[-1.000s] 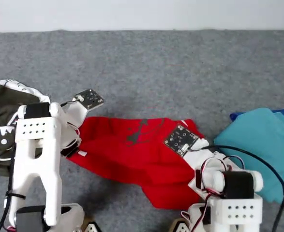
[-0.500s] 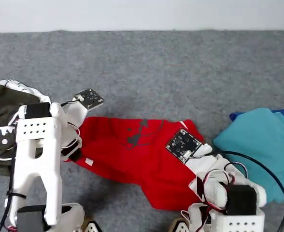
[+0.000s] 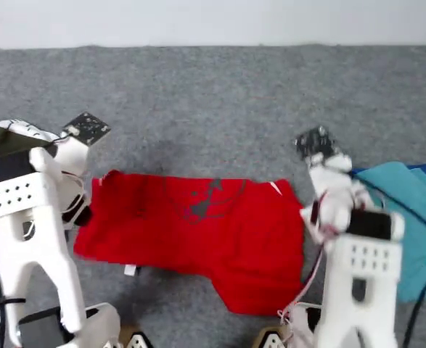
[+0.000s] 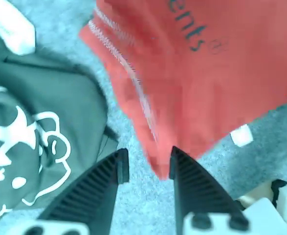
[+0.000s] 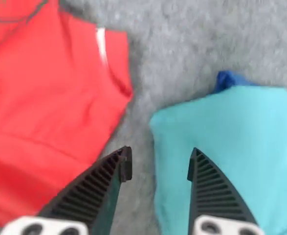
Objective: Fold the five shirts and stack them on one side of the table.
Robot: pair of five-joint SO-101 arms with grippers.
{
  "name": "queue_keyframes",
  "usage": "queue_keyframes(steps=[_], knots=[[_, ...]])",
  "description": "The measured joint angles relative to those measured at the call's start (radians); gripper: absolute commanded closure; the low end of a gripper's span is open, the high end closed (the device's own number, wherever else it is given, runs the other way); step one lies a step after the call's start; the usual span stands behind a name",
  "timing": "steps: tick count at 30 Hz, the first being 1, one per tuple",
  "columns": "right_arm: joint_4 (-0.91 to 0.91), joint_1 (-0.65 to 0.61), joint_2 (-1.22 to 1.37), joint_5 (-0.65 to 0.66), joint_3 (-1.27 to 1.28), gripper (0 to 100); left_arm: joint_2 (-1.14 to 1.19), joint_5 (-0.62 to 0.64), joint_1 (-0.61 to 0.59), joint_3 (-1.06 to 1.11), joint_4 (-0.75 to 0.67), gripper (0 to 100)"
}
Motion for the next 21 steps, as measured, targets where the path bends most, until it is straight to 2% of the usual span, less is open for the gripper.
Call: queue_keyframes(steps=[5,10,15,21], knots=[[-0.044,-0.077,0.302,-0.008,-0.189,80.5,0.0,0.0,-0.014,0.0,-0.035,86],[-0.084,-0.195,0.589,-0.077,-0.382,80.5,0.0,0.044,0.068,0.0,-0.166,86],[-0.089,-0.229,0.819,-0.117,-0.551,80.5,0.0,0.196,0.175,0.118,-0.442,86],[-0.091,-0.229,0.977,-0.123,-0.617,80.5,0.0,0.321,0.275,0.354,-0.813,86]])
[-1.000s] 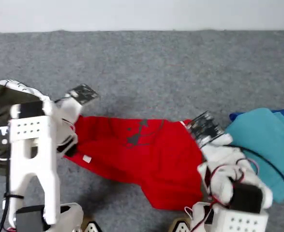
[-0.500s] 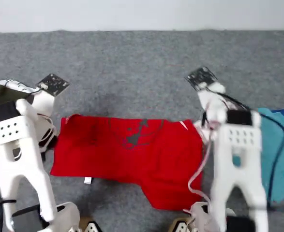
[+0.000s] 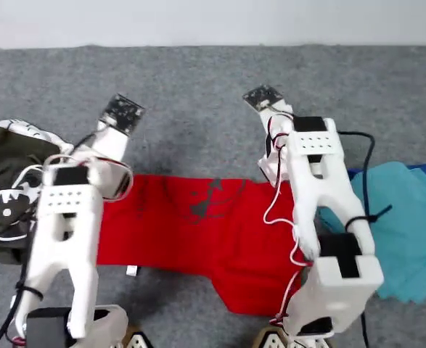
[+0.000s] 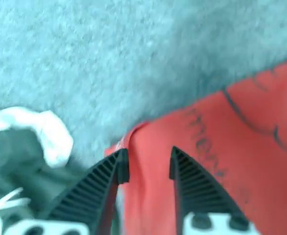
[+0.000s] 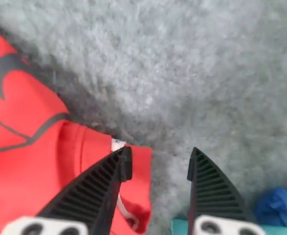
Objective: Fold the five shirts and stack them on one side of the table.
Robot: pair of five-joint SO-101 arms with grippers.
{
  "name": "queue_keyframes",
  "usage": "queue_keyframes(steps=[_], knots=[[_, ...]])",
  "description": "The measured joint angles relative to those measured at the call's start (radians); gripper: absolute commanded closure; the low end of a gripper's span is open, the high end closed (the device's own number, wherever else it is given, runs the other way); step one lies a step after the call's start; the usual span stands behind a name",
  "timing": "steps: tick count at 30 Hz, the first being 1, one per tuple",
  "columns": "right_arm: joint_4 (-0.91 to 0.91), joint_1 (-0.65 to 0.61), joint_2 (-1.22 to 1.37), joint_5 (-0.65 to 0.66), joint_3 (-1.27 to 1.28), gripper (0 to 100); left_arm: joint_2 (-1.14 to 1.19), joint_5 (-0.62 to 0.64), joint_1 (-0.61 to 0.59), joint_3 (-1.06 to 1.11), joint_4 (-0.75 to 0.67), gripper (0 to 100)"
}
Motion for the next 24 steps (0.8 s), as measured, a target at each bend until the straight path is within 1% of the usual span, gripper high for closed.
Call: queue_keyframes(steps=[3,5,8,9,11,13,20,24], knots=[[-0.008,0.002,0.049,0.0,-0.005,80.6,0.0,0.083,0.006,0.094,-0.155,86],[-0.014,0.002,0.075,0.0,-0.006,83.1,0.0,0.147,0.005,0.147,-0.247,86],[-0.032,-0.005,0.103,0.0,-0.006,96.3,0.0,0.215,0.005,0.204,-0.341,86],[-0.035,-0.006,0.109,0.0,-0.006,99.8,0.0,0.221,0.005,0.213,-0.354,86],[-0.037,-0.005,0.114,0.0,-0.006,97.0,0.0,0.227,0.005,0.218,-0.37,86],[-0.037,-0.005,0.114,0.003,-0.006,99.1,0.0,0.23,0.005,0.218,-0.374,86],[-0.037,-0.005,0.114,0.034,-0.006,98.8,0.0,0.233,0.005,0.219,-0.376,86],[-0.037,-0.005,0.114,0.034,-0.006,98.8,0.0,0.233,0.003,0.262,-0.399,86]])
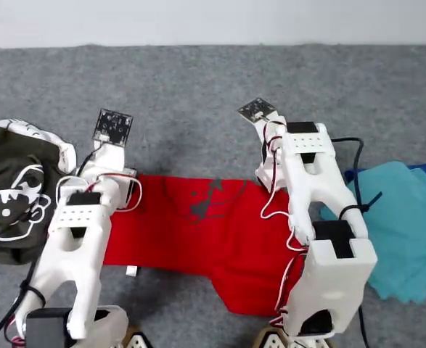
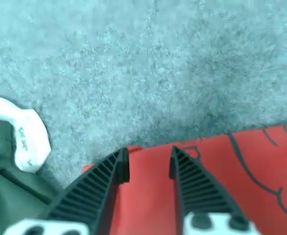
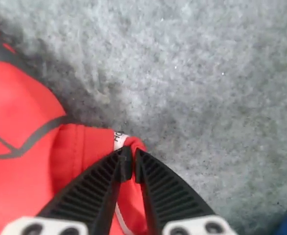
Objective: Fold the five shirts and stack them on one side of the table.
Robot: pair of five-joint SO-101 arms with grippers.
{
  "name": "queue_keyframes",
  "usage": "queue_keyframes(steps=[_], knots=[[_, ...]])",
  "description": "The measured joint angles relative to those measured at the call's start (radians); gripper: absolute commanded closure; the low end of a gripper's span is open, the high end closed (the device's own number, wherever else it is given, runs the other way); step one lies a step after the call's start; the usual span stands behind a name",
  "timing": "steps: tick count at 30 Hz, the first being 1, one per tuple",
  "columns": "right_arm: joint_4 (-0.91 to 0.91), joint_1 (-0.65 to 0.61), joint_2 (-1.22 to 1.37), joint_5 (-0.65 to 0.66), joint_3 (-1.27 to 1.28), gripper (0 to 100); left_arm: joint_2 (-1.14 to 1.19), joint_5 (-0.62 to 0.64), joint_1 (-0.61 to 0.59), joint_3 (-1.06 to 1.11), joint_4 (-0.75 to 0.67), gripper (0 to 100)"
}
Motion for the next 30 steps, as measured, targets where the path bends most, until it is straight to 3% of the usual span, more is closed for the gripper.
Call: queue_keyframes(steps=[4,16,22,28,30], knots=[[0.003,0.02,0.0,0.003,0.0,98.8,0.0,0.0,0.0,0.046,-0.055,86],[0.003,0.267,-0.049,-0.034,-0.057,98.8,0.0,0.0,0.0,0.052,-0.071,86],[0.003,0.304,-0.049,-0.037,-0.057,98.3,0.0,0.0,0.0,0.052,-0.071,86],[0.106,0.232,-0.049,-0.061,-0.06,77.5,0.0,0.0,0.0,0.052,-0.071,86],[0.133,0.184,-0.049,-0.107,-0.06,76.8,0.006,0.0,0.0,0.052,-0.071,86]])
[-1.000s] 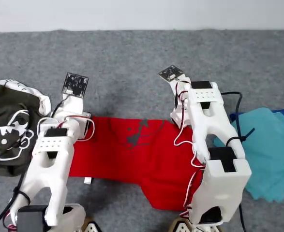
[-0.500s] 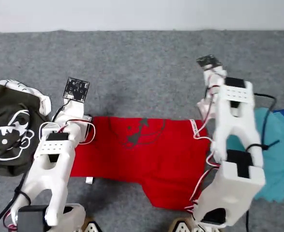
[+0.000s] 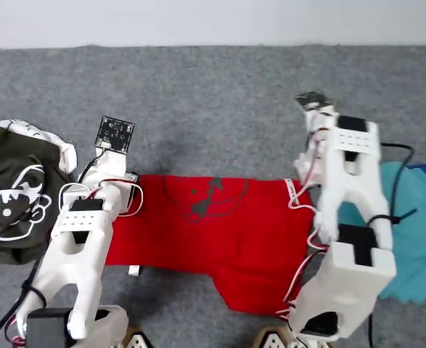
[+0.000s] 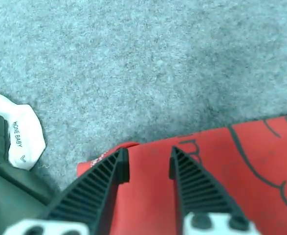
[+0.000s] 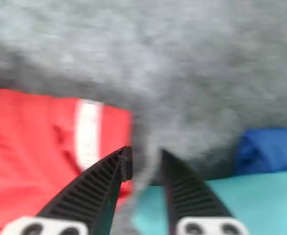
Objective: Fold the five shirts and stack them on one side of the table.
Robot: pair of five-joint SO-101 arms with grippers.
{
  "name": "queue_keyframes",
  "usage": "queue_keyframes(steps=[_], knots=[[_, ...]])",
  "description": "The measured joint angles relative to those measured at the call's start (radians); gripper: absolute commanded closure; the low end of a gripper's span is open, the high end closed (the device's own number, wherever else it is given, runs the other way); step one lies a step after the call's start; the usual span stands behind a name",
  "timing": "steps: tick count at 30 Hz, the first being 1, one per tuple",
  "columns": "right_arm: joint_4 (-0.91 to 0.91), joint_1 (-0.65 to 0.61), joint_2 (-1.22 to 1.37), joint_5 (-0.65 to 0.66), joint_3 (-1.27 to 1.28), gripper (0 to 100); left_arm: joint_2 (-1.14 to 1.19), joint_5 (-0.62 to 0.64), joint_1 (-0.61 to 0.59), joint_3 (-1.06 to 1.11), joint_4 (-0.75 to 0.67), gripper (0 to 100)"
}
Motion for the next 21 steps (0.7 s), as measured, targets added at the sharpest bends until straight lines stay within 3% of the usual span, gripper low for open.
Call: queue_keyframes(steps=[5,8,14,21], knots=[[0.009,-0.086,0.002,-0.04,0.0,77.2,0.115,0.0,0.002,-0.025,0.0,86],[-0.009,-0.112,0.04,-0.043,-0.002,82.4,0.178,0.0,0.002,-0.075,0.02,86],[-0.078,-0.106,0.186,-0.02,-0.011,98.4,0.199,0.0,0.002,-0.124,0.081,86],[-0.103,-0.057,0.215,0.011,-0.032,98.8,0.199,0.0,0.002,-0.124,0.081,86]])
